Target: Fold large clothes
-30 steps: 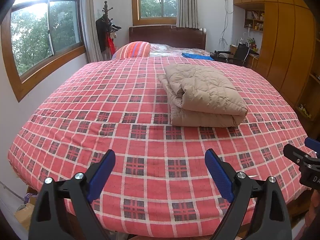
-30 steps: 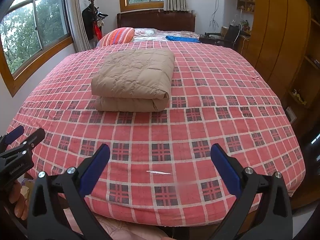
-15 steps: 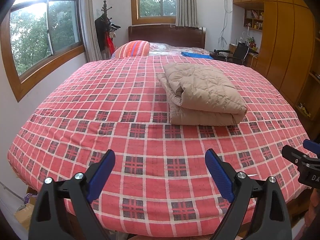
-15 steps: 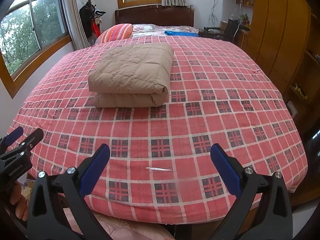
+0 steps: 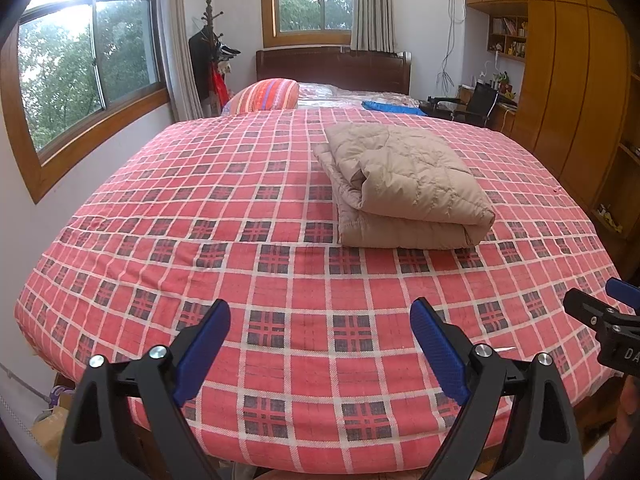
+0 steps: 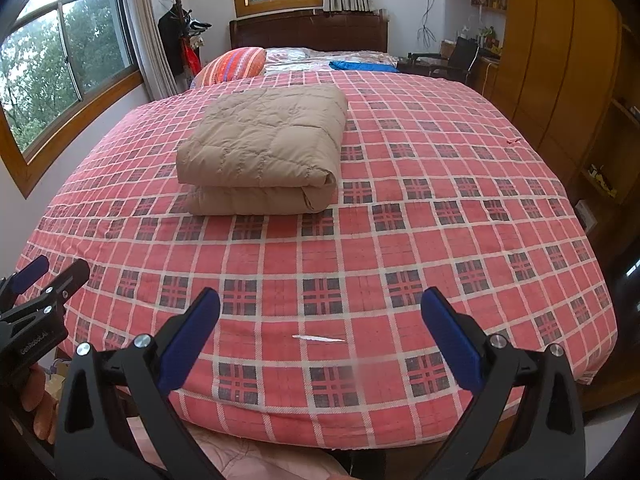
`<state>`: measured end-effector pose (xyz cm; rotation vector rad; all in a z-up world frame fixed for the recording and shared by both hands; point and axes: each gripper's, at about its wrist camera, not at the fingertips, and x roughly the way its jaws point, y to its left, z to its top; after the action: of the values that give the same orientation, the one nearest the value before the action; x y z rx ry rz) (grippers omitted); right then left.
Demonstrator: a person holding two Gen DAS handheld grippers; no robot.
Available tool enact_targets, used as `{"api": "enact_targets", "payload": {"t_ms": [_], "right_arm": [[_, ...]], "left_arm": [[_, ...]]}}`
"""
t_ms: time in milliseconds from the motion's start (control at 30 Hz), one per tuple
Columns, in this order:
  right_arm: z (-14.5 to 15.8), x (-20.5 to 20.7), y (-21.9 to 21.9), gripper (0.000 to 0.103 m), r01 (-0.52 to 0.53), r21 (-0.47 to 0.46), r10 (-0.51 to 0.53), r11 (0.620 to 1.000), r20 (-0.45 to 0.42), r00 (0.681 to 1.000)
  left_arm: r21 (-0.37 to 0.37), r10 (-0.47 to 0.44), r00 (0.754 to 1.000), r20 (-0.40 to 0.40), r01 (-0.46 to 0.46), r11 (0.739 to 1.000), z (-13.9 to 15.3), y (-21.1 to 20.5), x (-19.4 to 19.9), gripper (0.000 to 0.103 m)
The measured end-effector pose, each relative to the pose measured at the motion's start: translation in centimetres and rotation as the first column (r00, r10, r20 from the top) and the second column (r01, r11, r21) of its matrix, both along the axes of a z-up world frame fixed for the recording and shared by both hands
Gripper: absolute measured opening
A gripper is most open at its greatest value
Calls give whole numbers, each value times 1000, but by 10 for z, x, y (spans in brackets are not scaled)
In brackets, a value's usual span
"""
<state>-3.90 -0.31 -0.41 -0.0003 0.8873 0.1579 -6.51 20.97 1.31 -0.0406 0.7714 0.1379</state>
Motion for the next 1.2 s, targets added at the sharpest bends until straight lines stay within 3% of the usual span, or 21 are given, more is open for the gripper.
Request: {"api": "enact_targets", "payload": {"t_ms": [1200], "right_arm": [[-1, 4, 2, 100, -18, 4, 18, 1000, -11, 1000]], "left_arm": [[0, -2, 1000, -3, 2, 1000, -1, 0, 1, 92]]}}
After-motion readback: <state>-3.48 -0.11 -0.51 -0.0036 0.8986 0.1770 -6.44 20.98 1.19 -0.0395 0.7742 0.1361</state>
